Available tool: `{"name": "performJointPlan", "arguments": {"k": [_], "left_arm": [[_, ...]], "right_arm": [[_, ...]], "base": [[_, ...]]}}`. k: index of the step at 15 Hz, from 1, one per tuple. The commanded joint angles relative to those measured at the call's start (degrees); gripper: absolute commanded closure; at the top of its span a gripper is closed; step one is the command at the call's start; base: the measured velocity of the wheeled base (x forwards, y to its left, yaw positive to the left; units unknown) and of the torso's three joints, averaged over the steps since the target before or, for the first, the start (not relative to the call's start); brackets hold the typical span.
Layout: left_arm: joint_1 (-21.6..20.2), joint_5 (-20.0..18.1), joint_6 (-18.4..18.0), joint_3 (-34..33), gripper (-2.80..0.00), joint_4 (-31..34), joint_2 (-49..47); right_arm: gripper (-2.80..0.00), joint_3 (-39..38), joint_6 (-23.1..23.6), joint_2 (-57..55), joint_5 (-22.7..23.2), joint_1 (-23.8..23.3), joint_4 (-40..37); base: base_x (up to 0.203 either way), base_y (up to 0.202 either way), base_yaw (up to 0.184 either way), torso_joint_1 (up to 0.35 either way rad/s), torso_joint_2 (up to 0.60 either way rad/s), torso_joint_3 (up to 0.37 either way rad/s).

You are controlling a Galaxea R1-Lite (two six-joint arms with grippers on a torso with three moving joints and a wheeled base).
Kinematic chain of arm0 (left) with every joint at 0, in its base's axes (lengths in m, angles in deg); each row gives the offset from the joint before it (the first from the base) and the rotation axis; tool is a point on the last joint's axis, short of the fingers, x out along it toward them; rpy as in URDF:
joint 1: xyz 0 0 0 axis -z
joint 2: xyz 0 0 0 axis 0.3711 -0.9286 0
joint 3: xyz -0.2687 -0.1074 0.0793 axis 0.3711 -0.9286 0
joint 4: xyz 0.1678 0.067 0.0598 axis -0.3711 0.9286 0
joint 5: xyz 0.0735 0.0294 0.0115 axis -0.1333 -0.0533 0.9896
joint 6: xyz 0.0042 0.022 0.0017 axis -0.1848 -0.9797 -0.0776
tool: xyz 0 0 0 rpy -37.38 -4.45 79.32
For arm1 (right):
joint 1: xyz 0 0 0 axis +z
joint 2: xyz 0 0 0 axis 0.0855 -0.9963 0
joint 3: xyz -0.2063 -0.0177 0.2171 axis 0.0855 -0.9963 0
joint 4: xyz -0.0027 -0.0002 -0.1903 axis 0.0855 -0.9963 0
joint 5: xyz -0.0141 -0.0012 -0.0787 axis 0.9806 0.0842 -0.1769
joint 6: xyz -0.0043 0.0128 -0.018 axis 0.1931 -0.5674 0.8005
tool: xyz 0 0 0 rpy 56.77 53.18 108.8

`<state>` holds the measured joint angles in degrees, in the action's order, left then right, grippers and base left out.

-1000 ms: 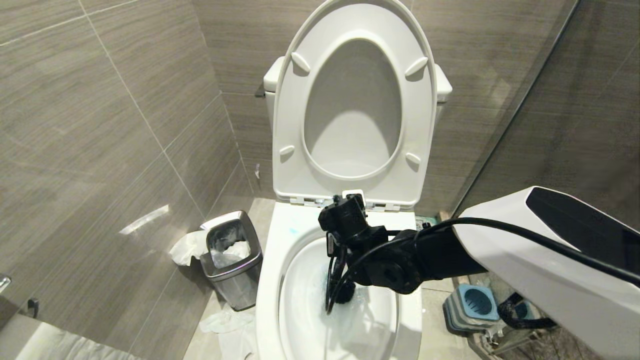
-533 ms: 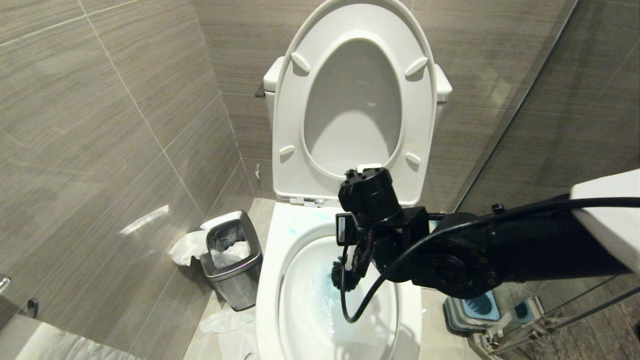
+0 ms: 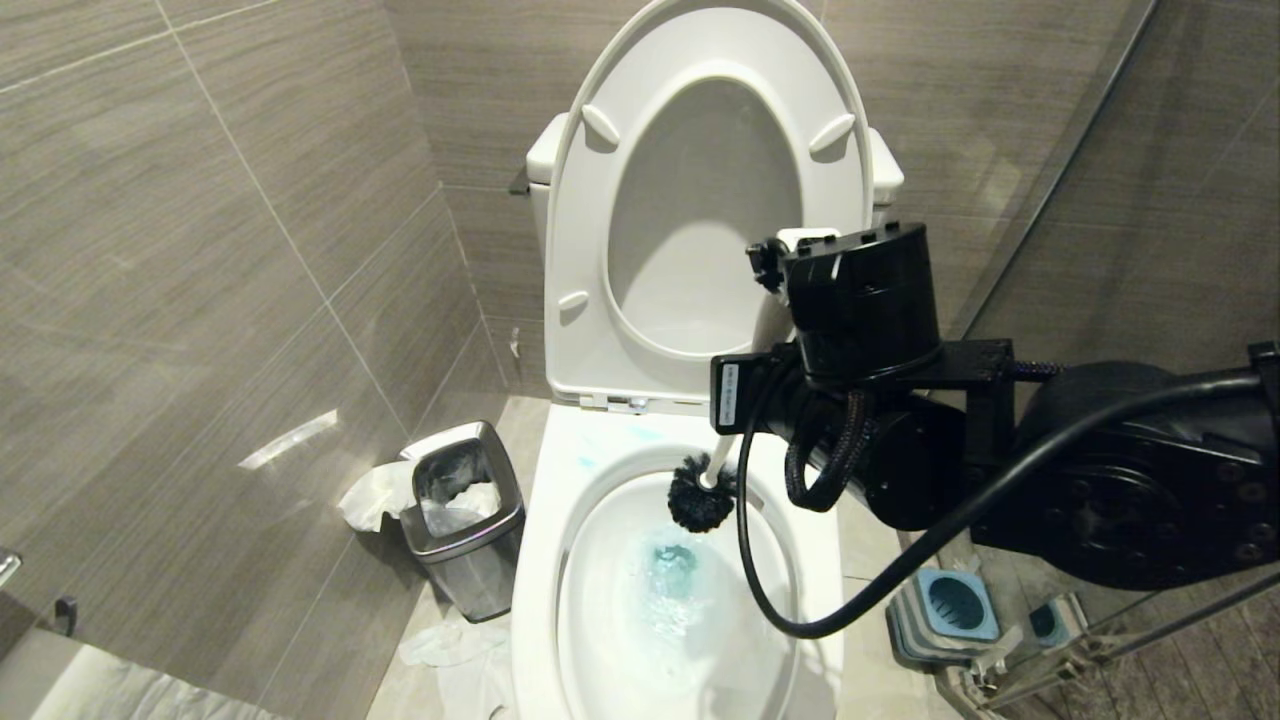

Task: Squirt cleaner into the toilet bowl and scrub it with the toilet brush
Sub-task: Scrub the toilet bowl

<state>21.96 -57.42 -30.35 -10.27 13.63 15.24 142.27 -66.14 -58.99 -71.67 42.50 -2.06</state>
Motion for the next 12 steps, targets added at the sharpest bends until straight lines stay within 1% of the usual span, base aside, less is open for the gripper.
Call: {"name": "performJointPlan", "arguments": {"k": [1,6,12], "left_arm": [[-0.01,-0.02,0.01,-0.09,0.00,0.04,0.01],[-0.01,-0.02,0.01,-0.09,0.00,0.04,0.01],[-0.01,-0.02,0.01,-0.09,0.00,0.04,0.01]], "right_arm": [[0.00,-0.11,0.41,1.20,-0.26,0.05,0.12],[0.00,-0.10,1.50,1.12,-0.20,-0.04,0.21],[0.00,-1.07,1.24,0.76,-0.20,-0.04,0.56]], "base": [[0.000,0.000,0.000,0.000,0.00,0.000],[0.000,0.000,0.000,0.000,0.00,0.000],[0.000,0.000,0.000,0.000,0.00,0.000]]}}
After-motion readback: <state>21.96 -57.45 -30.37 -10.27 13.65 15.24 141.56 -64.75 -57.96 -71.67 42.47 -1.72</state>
